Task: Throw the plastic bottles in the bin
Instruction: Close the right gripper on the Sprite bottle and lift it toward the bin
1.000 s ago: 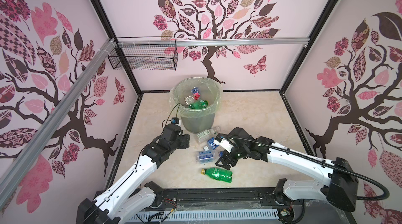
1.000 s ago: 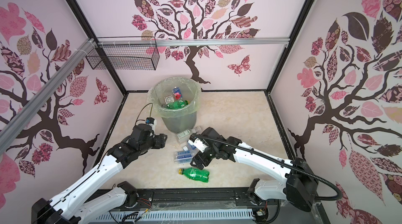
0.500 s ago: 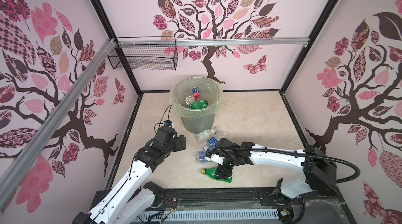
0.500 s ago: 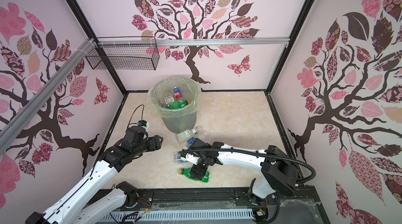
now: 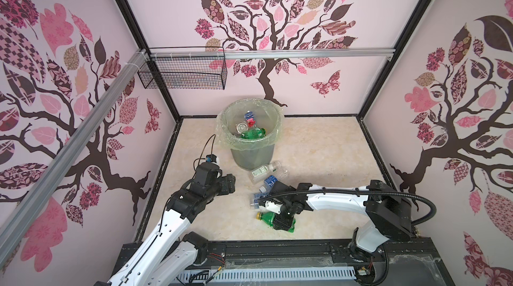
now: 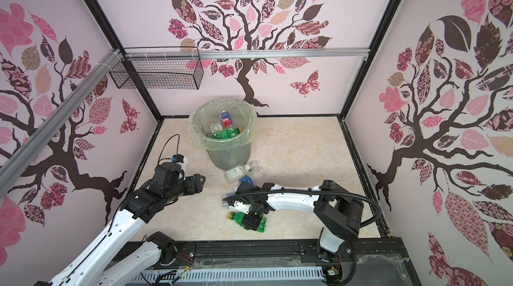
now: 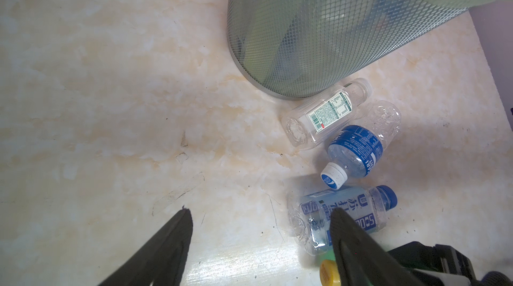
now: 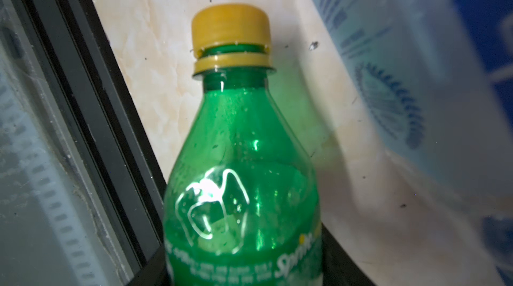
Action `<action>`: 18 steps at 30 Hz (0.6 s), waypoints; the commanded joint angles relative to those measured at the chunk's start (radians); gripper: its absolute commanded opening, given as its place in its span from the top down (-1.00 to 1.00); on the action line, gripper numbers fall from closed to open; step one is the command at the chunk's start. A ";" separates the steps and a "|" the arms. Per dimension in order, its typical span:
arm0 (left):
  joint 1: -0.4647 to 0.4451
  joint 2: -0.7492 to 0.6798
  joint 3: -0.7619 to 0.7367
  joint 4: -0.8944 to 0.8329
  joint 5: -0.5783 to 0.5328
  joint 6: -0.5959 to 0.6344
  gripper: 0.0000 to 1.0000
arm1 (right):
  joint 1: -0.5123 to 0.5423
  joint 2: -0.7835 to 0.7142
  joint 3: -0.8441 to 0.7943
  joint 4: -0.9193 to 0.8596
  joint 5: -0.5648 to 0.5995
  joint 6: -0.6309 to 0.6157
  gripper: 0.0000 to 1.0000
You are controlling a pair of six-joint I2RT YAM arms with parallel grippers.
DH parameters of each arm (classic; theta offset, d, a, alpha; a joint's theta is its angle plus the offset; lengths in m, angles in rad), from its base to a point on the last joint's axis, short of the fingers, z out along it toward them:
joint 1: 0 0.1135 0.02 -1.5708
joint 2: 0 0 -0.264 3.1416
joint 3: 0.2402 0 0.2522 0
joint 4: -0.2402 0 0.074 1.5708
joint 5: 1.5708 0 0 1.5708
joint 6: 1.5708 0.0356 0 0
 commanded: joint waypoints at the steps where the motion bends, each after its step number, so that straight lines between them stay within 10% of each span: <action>1: 0.004 -0.018 0.037 -0.011 0.002 0.016 -0.63 | 0.007 -0.136 0.000 -0.003 -0.004 0.014 0.08; 18: 0.005 -0.057 0.049 -0.011 0.016 0.075 -0.64 | -0.387 -0.656 0.058 0.061 -0.044 0.190 0.32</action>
